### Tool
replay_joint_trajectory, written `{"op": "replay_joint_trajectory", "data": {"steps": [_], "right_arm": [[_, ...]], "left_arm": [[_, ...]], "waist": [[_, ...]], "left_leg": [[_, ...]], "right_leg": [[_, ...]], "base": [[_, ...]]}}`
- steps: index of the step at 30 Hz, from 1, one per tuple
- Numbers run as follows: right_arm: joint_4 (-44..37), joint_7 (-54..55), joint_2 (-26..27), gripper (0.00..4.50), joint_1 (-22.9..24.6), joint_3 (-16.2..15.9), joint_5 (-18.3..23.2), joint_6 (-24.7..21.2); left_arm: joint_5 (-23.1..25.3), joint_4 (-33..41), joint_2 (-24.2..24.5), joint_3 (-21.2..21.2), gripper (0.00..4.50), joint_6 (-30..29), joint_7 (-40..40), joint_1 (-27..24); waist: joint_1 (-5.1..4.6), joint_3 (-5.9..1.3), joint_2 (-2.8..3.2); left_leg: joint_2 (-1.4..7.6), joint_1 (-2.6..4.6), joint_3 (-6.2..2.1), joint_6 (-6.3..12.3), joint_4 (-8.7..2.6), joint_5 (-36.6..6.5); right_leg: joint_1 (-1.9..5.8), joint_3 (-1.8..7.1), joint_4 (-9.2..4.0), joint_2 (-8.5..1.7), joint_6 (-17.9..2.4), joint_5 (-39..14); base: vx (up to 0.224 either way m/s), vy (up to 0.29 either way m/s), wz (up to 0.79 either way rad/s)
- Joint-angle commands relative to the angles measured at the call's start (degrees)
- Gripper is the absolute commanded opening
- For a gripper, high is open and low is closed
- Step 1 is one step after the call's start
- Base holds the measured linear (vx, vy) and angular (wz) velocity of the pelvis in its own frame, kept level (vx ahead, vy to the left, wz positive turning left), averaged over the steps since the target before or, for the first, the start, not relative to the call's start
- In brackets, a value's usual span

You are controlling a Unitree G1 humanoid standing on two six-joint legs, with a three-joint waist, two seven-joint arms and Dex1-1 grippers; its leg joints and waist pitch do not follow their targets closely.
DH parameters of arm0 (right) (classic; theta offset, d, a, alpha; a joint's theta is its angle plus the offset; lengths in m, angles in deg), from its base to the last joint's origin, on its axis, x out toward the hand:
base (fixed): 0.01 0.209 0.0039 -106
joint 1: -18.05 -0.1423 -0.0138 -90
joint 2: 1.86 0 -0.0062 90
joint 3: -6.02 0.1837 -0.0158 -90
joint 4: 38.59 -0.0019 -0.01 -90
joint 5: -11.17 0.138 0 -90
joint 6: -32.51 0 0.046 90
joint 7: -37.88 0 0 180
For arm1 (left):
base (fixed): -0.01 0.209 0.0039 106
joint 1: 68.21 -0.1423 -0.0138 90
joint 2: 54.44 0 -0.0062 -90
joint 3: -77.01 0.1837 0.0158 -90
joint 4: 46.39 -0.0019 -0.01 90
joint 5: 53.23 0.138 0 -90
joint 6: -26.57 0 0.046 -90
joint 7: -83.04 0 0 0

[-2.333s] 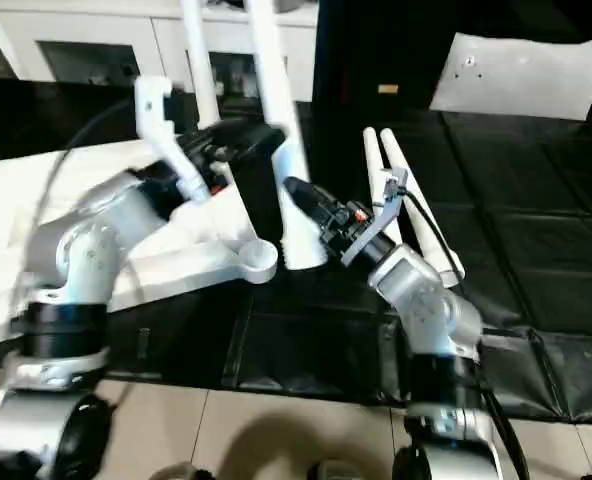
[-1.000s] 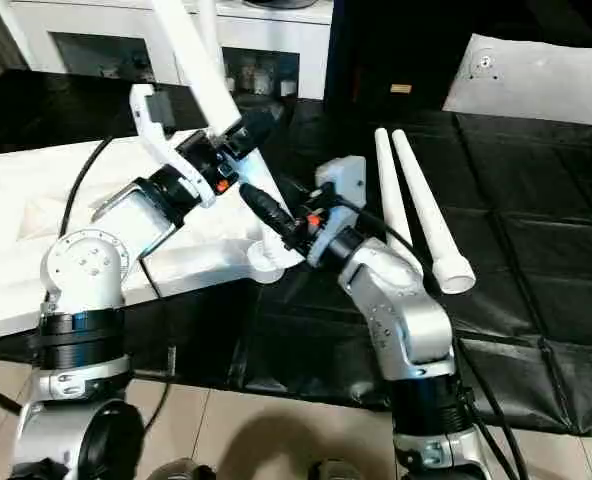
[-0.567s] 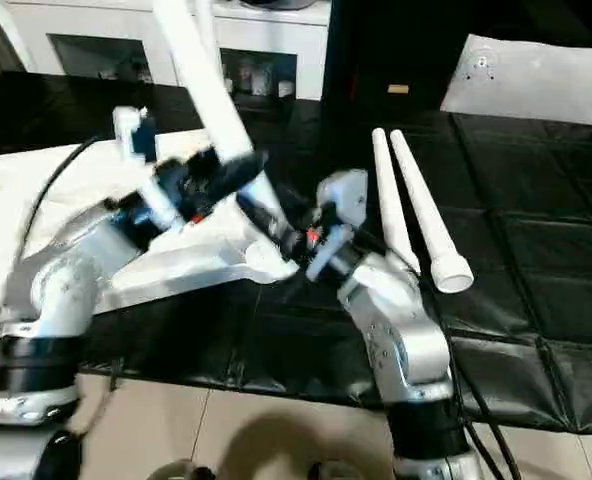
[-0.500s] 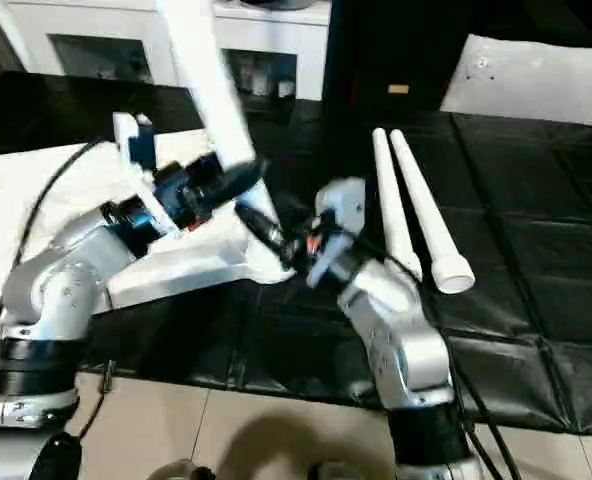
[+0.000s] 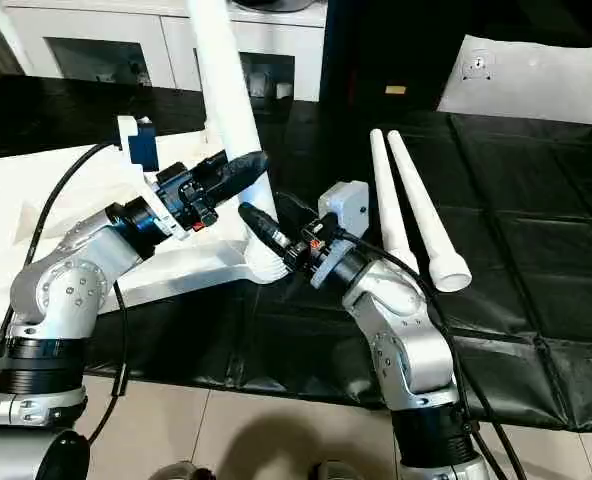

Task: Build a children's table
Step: Pick table leg

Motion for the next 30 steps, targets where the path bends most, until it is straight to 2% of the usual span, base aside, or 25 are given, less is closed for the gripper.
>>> {"op": "replay_joint_trajectory", "data": {"steps": [1, 8, 9, 11, 13, 14, 16, 17, 18, 19, 20, 23, 24, 26, 29, 30], "right_arm": [[0.8, 0.0, 0.1, 1.81, -0.1, -0.8, -0.6, 0.7], [0.9, 0.6, 0.2, 1.81, -0.5, -1.0, -0.8, 0.4], [0.4, 0.3, 0.6, 1.81, -0.6, -0.6, 1.3, -2.2], [0.0, 0.7, 0.9, 2.51, -0.7, -0.1, 2.7, -4.0], [-0.5, 0.9, 0.9, 2.51, -0.8, 0.3, 3.7, -5.3], [-1.3, 0.8, 0.9, 2.79, -0.9, 0.8, 5.2, -6.8], [-1.6, 1.0, 0.8, 2.79, -1.1, 1.3, 5.8, -7.0], [-2.5, 0.6, 0.5, 2.98, -1.3, 2.3, 8.1, -8.5], [-2.5, 0.6, 0.5, 2.98, -1.3, 2.3, 8.1, -8.5], [-3.3, 0.7, 0.3, 3.05, -1.7, 3.4, 10.5, -10.7], [-3.7, 0.8, 0.0, 3.26, -2.0, 3.9, 11.1, -11.4], [-4.3, 1.6, -0.2, 3.42, -2.8, 5.5, 12.7, -13.5], [-4.4, 3.9, -0.4, 3.59, -3.9, 7.4, 13.8, -15.7], [-4.3, 5.4, -1.2, 3.69, -5.0, 8.8, 15.7, -18.9], [-4.1, 5.5, -4.2, 3.97, -7.4, 11.4, 20.9, -25.3], [-4.1, 5.5, -4.2, 4.05, -7.4, 11.4, 20.9, -25.3]], "left_arm": [[-0.1, 0.4, 0.1, 0.4, 1.92, -0.6, 0.6, 1.7], [0.5, 0.0, -0.4, 0.3, 1.89, -1.1, 3.3, 2.9], [1.2, -0.3, -0.4, 0.3, 1.89, -1.2, 4.7, 3.8], [2.0, -0.8, -0.2, 0.3, 1.89, -1.5, 5.8, 4.3], [2.7, -1.6, 0.3, 0.2, 1.89, -2.1, 7.0, 5.0], [3.5, -2.3, 1.0, 0.3, 1.88, -2.6, 7.7, 5.6], [3.2, -2.7, 1.4, -0.1, 1.88, -3.4, 8.3, 6.1], [2.9, -3.0, 1.7, -0.5, 1.88, -4.1, 8.6, 6.6], [2.9, -3.0, 1.7, -0.5, 1.88, -4.1, 8.6, 6.6], [2.4, -3.2, 2.0, -0.8, 1.88, -4.8, 8.7, 7.2], [2.1, -3.3, 2.1, -1.0, 1.88, -5.1, 8.8, 7.5], [1.2, -3.4, 2.1, -1.4, 1.88, -6.0, 8.6, 8.1], [0.6, -3.4, 2.4, -1.3, 1.88, -6.7, 7.8, 8.4], [-0.3, -3.4, 2.6, -1.3, 1.88, -7.7, 7.2, 8.7], [-3.6, -3.0, 2.8, -2.3, 1.88, -10.8, 5.7, 9.3], [-3.6, -3.0, 2.8, -2.3, 1.88, -10.8, 5.7, 9.3]], "waist": [[0.05, -4.83, 0.61], [0.11, -4.89, 0.63], [0.06, -4.88, 0.42], [0.1, -4.91, 0.52], [0.1, -4.98, 0.46], [0.1, -4.96, 0.49], [0.17, -4.98, 0.55], [0.1, -5.03, 0.49], [0.14, -5.02, 0.41], [0.18, -5.0, 0.47], [0.22, -5.06, 0.3], [0.3, -4.99, 0.41], [0.3, -5.0, 0.26], [0.44, -5.01, 0.22], [0.68, -5.14, 0.23], [0.71, -5.15, 0.18]], "left_leg": [[1.31, 0.74, -0.21, 1.04, -4.09, -8.1], [1.3, 0.8, -0.22, 1.04, -4.05, -7.9], [1.28, 0.72, -0.2, 1.11, -4.05, -7.7], [1.23, 0.73, -0.21, 1.36, -4.02, -7.6], [1.25, 0.77, -0.22, 1.43, -3.96, -7.0], [1.2, 0.79, -0.21, 1.44, -3.96, -6.9], [1.19, 0.8, -0.25, 1.33, -3.95, -7.1], [1.14, 0.67, -0.27, 1.36, -3.94, -6.5], [1.17, 0.72, -0.25, 1.42, -3.91, -6.4], [1.17, 0.79, -0.2, 1.63, -3.89, -6.2], [1.19, 0.77, -0.21, 1.73, -3.88, -6.0], [1.16, 0.77, -0.17, 1.56, -3.86, -5.8], [1.16, 0.74, -0.15, 1.54, -3.86, -5.8], [1.03, 0.83, -0.08, 1.17, -3.84, -5.3], [0.92, 0.88, 0.01, 1.02, -3.7, -4.9], [0.88, 0.79, 0.0, 1.08, -3.67, -4.6]], "right_leg": [[3.76, 2.17, -3.66, -3.3, -12.2, -7.2], [3.75, 2.14, -3.57, -3.23, -12.4, -6.7], [3.82, 2.14, -3.58, -3.23, -12.3, -6.7], [3.87, 2.15, -3.59, -3.23, -12.2, -7.0], [3.85, 2.14, -3.52, -3.18, -12.2, -6.4], [3.81, 2.11, -3.57, -3.14, -12.2, -6.2], [3.9, 2.09, -3.53, -3.22, -12.0, -6.6], [4.04, 2.09, -3.41, -3.23, -12.0, -5.9], [3.99, 2.11, -3.48, -3.23, -12.1, -5.8], [3.9, 2.13, -3.42, -3.21, -12.2, -5.7], [3.93, 2.09, -3.41, -3.21, -12.4, -5.7], [3.85, 2.07, -3.42, -3.21, -12.4, -6.2], [3.85, 2.07, -3.44, -3.22, -12.3, -6.3], [3.81, 2.09, -3.44, -3.21, -12.3, -6.7], [3.96, 2.09, -3.29, -3.11, -12.2, -6.2], [4.0, 2.09, -3.27, -3.11, -12.2, -5.9]], "base": [[0.0, 0.0, 0.0], [0.0, 0.0, 0.0], [0.0, 0.0, 0.0], [0.0, 0.0, 0.0], [0.0, 0.0, 0.0], [0.0, 0.0, 0.0], [0.0, 0.0, 0.0], [0.0, 0.0, 0.0], [0.0, 0.0, 0.0], [0.0, 0.0, 0.0], [0.0, 0.0, 0.0], [0.0, 0.0, 0.0], [0.0, 0.0, 0.0], [0.0, 0.0, 0.0], [0.0, 0.0, 0.0], [0.0, 0.0, 0.0]]}}
